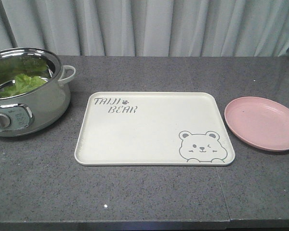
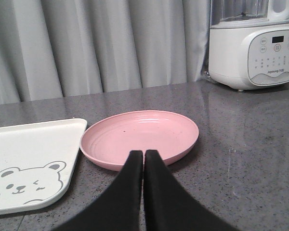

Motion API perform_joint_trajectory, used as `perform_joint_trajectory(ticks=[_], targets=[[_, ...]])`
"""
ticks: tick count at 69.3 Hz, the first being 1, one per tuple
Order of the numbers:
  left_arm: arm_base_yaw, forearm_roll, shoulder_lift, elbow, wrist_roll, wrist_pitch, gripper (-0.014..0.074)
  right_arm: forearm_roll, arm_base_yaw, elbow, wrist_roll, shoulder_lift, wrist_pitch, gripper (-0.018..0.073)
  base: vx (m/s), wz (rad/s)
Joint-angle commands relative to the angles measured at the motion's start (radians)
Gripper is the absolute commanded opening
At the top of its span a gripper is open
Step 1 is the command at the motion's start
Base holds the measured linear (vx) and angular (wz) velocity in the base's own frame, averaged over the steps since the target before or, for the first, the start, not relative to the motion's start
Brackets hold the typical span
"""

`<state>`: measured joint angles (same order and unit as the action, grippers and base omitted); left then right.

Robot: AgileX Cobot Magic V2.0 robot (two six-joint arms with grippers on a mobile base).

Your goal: Transfer vegetables to tray and serve

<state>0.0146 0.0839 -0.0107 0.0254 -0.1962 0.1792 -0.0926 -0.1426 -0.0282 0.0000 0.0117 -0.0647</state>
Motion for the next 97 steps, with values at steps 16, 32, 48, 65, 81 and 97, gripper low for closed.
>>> perform_joint_trajectory(ticks=[16, 32, 48, 65, 81, 97], targets=[[0.003, -0.003, -0.015, 0.02, -0.008, -0.07, -0.0006, 0.003, 0.002, -0.014, 0.0, 0.007, 0.077, -0.0006, 0.0, 0.0], [0.003, -0.003, -0.015, 0.02, -0.008, -0.075, -0.0006, 0.003, 0.002, -0.014, 0.0, 0.007, 0.089, -0.0006, 0.0, 0.0], [0.003, -0.003, -0.015, 0.02, -0.008, -0.078, -0.0006, -0.003, 0.002, -0.014, 0.007, 0.007, 0.153, -0.0006, 0.0, 0.0], [0.003, -0.078, -0.015, 0.02, -0.092, -0.179, -0.0006, -0.1, 0.002, -0.014, 0.152, 0.007, 0.201, -0.0006, 0.0, 0.0], [0.003, -0.084, -0.015, 0.02, -0.116, -0.478, -0.0006, -0.1, 0.002, 0.014, 0.174, 0.003, 0.2, -0.0006, 0.0, 0.0], [0.003, -0.092, -0.015, 0.02, -0.115, -0.778, -0.0006, -0.096, 0.002, 0.198, 0.177, -0.098, 0.065, -0.0006, 0.0, 0.0]])
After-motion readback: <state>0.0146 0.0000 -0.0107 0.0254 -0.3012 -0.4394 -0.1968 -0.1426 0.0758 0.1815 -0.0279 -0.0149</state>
